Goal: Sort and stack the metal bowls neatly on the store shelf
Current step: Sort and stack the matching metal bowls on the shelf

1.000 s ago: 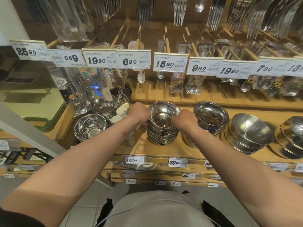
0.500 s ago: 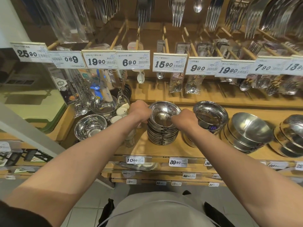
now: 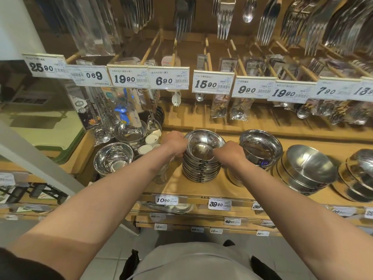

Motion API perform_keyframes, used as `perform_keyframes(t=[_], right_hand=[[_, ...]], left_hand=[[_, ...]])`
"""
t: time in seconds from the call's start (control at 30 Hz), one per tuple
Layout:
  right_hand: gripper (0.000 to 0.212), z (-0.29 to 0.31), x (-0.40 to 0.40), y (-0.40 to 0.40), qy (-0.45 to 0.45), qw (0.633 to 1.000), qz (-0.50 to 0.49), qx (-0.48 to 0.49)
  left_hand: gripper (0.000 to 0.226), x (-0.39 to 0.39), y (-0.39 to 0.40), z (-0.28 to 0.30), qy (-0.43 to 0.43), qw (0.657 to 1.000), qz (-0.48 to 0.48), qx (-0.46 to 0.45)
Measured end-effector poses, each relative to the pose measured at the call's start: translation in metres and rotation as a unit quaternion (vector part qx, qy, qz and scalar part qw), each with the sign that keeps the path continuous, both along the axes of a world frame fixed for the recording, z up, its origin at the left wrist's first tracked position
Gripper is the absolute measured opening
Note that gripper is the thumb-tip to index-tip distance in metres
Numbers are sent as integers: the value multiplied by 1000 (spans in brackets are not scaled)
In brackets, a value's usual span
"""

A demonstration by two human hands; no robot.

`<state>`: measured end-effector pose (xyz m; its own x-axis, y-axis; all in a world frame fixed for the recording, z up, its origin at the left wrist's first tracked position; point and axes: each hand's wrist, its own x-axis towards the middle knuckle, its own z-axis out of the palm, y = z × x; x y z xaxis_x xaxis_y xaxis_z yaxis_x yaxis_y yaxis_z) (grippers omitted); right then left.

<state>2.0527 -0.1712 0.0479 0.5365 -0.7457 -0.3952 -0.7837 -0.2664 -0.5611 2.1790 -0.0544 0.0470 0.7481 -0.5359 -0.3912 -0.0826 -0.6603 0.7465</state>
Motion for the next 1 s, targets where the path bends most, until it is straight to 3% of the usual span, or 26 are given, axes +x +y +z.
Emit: perform_keyframes(t=[0.2,0.67,0.77,0.83,0.9,1.0], right_hand=[[22,-6,2,-2,-27,1000,-15,2],[23,-6,4,-5,16,999,21,-46],[21,-5,3,-5,19,999,12,-31],[21,-9,1,-1,-26,999,-17,29],[43,-15,-2,5,-89,990,-62,93],[47,-26,-8,14,-182,964,-116,152]], left_hand=[[34,-3,-3,-5,9,999,29,-20],[40,-2,1,-5,-19,999,28,-10],[31,-2,3,-6,1,1000,23,-14],[33,-5,3,-9,54,997,39,-34],[38,-10,4,-13,102,992,44,-55],[42,-15,8,-22,97,991,37,-90]])
